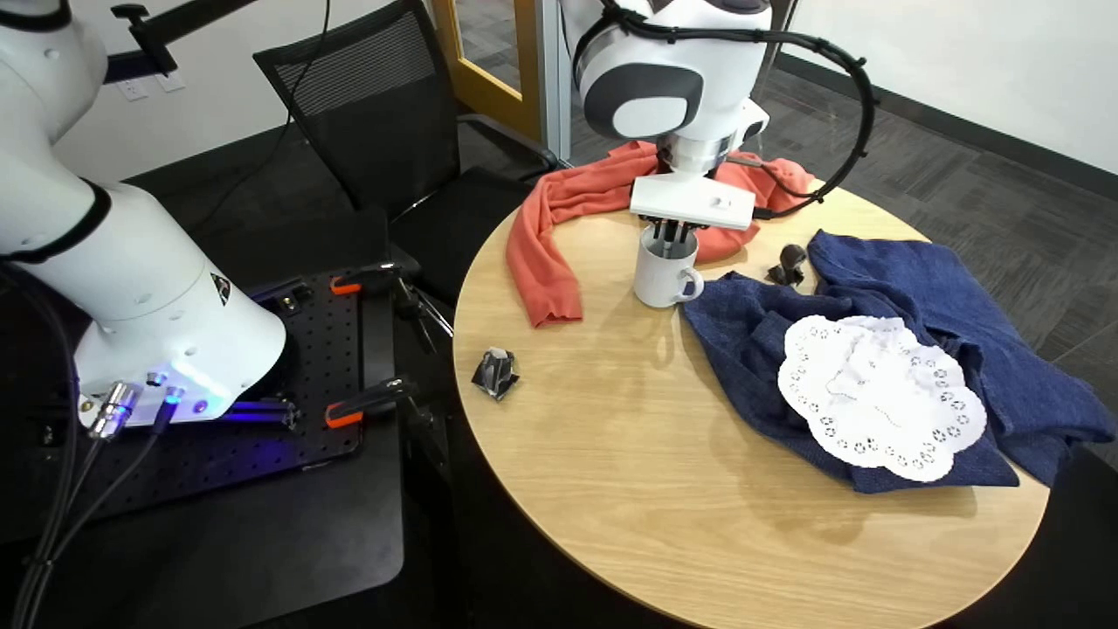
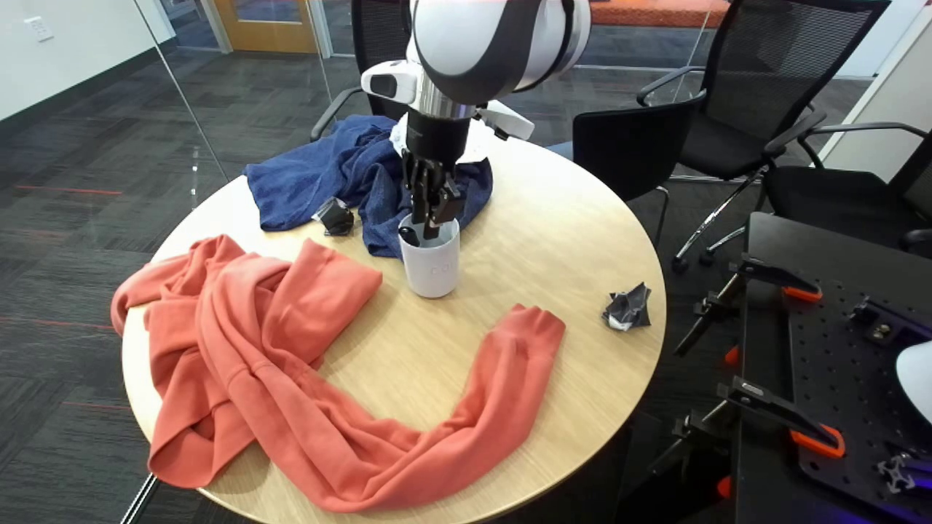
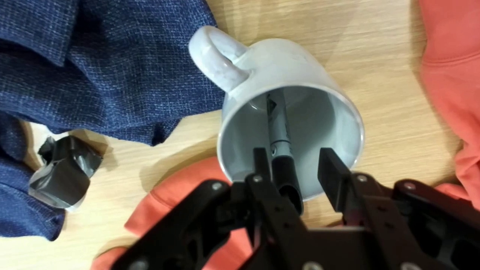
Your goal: Remove the marker from the mug and put it on the table.
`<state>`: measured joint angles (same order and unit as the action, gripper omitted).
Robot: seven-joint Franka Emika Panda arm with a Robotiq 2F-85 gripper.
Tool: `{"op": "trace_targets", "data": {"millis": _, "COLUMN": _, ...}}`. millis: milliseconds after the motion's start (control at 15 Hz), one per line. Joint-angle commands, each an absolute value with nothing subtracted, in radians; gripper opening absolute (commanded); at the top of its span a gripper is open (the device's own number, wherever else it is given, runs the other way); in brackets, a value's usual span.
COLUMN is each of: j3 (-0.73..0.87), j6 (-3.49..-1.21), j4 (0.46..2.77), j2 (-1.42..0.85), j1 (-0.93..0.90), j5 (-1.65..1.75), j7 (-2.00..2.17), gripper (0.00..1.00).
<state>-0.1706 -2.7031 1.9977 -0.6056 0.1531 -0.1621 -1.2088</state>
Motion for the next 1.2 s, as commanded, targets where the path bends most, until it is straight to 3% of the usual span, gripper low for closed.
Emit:
{"op": "trace_targets", "data": {"millis": 0, "j3": -0.186, "j6": -2.713, "j4": 1.969, "j2": -0.626, "j1": 0.163, "j5": -0.137, "j7": -1.182, "gripper": 0.44}}
{"op": "trace_targets", "data": {"millis": 333, "j3": -0.198, "j6": -2.711, "j4": 1.952, "j2": -0.639, "j1": 0.166, "j5": -0.140, "j7": -1.187, "gripper": 0.42}}
{"op": "trace_targets", "data": {"millis": 600, "j3": -0.208, "j6": -2.707, "j4": 1.943, "j2": -0.648, "j1": 0.168, "j5": -0.142, "j7": -1.190, "gripper": 0.30}}
{"op": "trace_targets", "data": {"millis": 667, "j3": -0.209, "j6": -2.707, "j4": 1.941, "j2": -0.650, "j1": 0.168, "j5": -0.141, "j7": -1.190, "gripper": 0.20}}
{"op": "trace_targets", "data": {"millis": 733, "j3": -0.210, "j6": -2.707, "j4": 1.938, "j2": -0.653, "j1": 0.167, "j5": -0.141, "j7": -1.190, "gripper": 0.04}}
{"op": "trace_targets", "data": {"millis": 800, "j3": -0.209, "j6": -2.707, "j4": 1.939, "j2": -0.654, "j1": 0.167, "j5": -0.140, "j7": -1.189, "gripper": 0.00}}
{"op": "trace_targets", "data": {"millis": 1133, "j3": -0.210, "j6": -2.723, "j4": 1.974, "j2": -0.619, "j1": 0.173, "j5": -0.148, "j7": -1.182, "gripper": 0.05}}
